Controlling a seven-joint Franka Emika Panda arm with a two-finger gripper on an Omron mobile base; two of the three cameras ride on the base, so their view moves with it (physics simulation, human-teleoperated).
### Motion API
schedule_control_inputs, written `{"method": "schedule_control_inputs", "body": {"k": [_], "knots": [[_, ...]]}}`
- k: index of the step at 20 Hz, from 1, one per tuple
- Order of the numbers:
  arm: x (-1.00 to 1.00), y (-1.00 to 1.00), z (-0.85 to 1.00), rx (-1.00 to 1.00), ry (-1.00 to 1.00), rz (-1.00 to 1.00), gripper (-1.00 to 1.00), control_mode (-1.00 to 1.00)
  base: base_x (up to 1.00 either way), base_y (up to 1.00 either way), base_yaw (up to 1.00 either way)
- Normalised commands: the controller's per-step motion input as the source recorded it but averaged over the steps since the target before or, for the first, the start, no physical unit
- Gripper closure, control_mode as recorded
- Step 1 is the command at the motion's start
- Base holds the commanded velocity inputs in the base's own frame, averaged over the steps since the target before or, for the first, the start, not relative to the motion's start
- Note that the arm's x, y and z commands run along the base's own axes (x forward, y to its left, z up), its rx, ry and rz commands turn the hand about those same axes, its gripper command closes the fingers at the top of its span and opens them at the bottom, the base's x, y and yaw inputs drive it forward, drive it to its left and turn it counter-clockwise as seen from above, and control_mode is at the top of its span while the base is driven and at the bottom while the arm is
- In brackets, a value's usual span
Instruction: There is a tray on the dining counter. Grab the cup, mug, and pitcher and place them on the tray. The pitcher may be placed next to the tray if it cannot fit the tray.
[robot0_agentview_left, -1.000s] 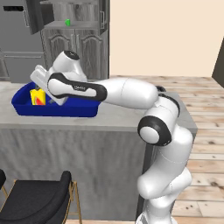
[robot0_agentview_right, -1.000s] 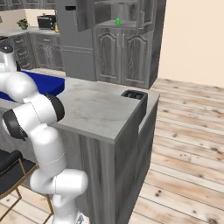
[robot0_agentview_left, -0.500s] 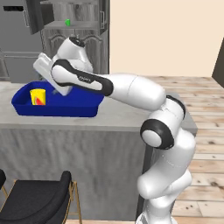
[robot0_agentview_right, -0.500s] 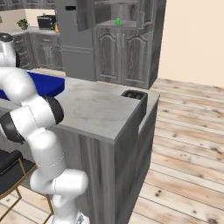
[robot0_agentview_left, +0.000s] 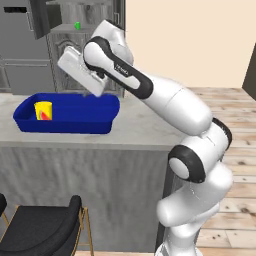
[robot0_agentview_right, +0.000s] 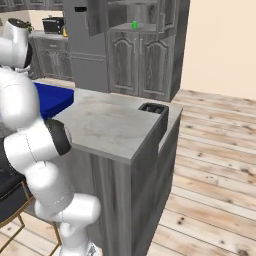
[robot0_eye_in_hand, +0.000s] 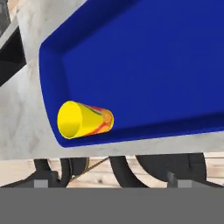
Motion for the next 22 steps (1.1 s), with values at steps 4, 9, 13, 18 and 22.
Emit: {"method": "schedule_control_inputs", "body": {"k": [4, 9, 13, 18, 22], "knots": [[-0.72, -1.00, 0.00, -0.02, 0.00, 0.36, -1.00, -1.00, 0.00, 0.00, 0.00], [-0.87, -1.00, 0.00, -0.07, 0.00, 0.42, -1.00, -1.00, 0.00, 0.00, 0.00], [-0.97, -1.00, 0.00, -0.13, 0.00, 0.38, -1.00, -1.00, 0.00, 0.00, 0.00], [-1.00, -0.89, -0.03, -0.28, 0.00, 0.35, -1.00, -1.00, 0.00, 0.00, 0.00], [-1.00, -0.85, 0.02, -0.28, -0.22, 0.36, -1.00, -1.00, 0.00, 0.00, 0.00]]}}
